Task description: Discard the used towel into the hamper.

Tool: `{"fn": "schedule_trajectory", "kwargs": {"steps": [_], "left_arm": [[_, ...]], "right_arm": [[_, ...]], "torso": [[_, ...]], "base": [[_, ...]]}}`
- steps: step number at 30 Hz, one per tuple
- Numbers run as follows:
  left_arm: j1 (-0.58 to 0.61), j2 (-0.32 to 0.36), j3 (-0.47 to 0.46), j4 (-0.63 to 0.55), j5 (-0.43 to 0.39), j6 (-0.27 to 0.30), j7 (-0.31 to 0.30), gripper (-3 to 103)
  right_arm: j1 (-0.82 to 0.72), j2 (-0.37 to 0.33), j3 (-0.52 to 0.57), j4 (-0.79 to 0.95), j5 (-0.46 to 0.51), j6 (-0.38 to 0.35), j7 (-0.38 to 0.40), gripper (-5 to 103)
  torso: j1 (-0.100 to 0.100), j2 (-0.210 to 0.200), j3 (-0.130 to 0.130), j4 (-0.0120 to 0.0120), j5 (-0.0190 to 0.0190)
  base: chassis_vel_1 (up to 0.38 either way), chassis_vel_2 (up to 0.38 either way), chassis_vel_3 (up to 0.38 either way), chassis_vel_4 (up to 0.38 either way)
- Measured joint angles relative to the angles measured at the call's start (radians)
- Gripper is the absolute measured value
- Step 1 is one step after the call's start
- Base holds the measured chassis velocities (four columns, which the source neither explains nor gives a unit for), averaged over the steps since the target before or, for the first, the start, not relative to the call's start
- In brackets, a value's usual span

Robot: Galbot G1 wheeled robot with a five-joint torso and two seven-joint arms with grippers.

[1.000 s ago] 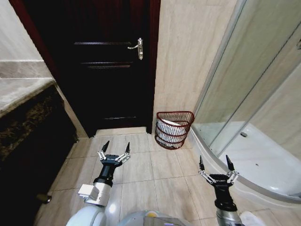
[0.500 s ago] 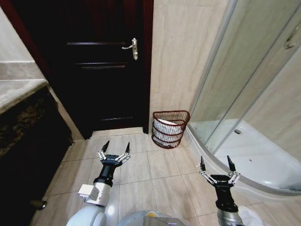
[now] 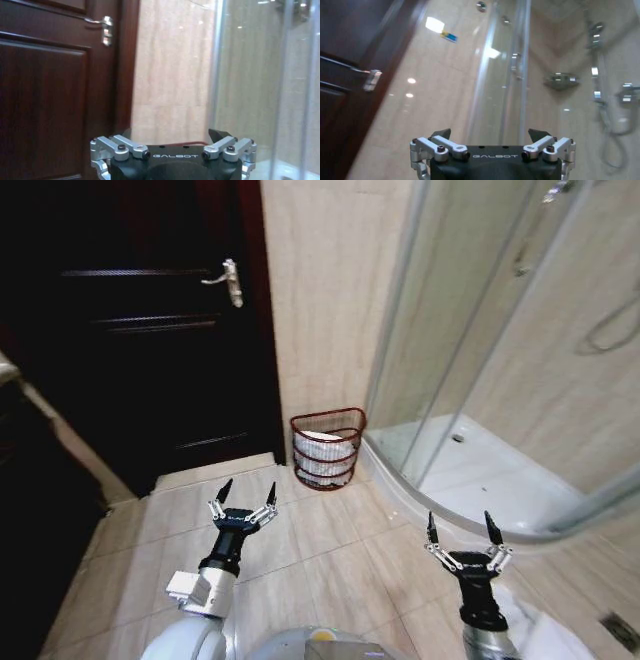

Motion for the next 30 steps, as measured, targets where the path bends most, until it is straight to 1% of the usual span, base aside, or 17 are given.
{"fn": "schedule_trajectory", "kwargs": {"steps": [10,12,18,20,26,27,28,29,30], "left_arm": [[0.0,0.0,0.0,0.0,0.0,0.0,0.0,100],[0.0,0.0,0.0,0.0,0.0,0.0,0.0,100],[0.0,0.0,0.0,0.0,0.0,0.0,0.0,100],[0.0,0.0,0.0,0.0,0.0,0.0,0.0,100],[0.0,0.0,0.0,0.0,0.0,0.0,0.0,100],[0.0,0.0,0.0,0.0,0.0,0.0,0.0,100],[0.0,0.0,0.0,0.0,0.0,0.0,0.0,100],[0.0,0.0,0.0,0.0,0.0,0.0,0.0,100],[0.0,0.0,0.0,0.0,0.0,0.0,0.0,100]], "right_arm": [[-0.001,0.0,0.0,0.0,0.027,0.0,0.014,100],[-0.003,0.0,0.0,-0.001,0.036,0.0,0.019,100],[-0.005,0.0,0.001,-0.001,0.053,0.0,0.033,100],[-0.005,0.0,0.0,-0.001,0.057,0.0,0.056,100],[-0.006,0.0,0.006,0.001,0.062,-0.015,0.094,100],[-0.007,0.0,0.007,0.003,0.063,-0.022,0.111,100],[-0.007,0.0,0.007,0.006,0.069,-0.038,0.145,100],[-0.007,0.0,0.007,0.006,0.069,-0.038,0.145,100],[-0.007,0.0,0.007,0.007,0.073,-0.05,0.164,100]], "torso": [[-0.008,-0.021,-0.013,-0.0001,0.0001],[-0.01,-0.031,-0.02,-0.0001,0.0001],[-0.016,-0.046,-0.03,0.0,0.0],[-0.019,-0.058,-0.039,0.0,0.0],[-0.026,-0.078,-0.053,-0.0001,0.0001],[-0.027,-0.083,-0.056,-0.0001,0.0],[-0.029,-0.091,-0.062,-0.0001,0.0001],[-0.029,-0.091,-0.062,-0.0001,0.0001],[-0.03,-0.096,-0.066,0.0,0.0]], "base": [[-0.127,-0.131,-0.123,-0.121],[-0.141,-0.127,-0.12,-0.127],[-0.13,-0.122,-0.129,-0.132],[-0.12,-0.122,-0.123,-0.126],[-0.125,-0.126,-0.12,-0.118],[-0.126,-0.126,-0.117,-0.11],[-0.124,-0.13,-0.112,-0.132],[-0.124,-0.13,-0.112,-0.132],[-0.124,-0.13,-0.112,-0.127]]}}
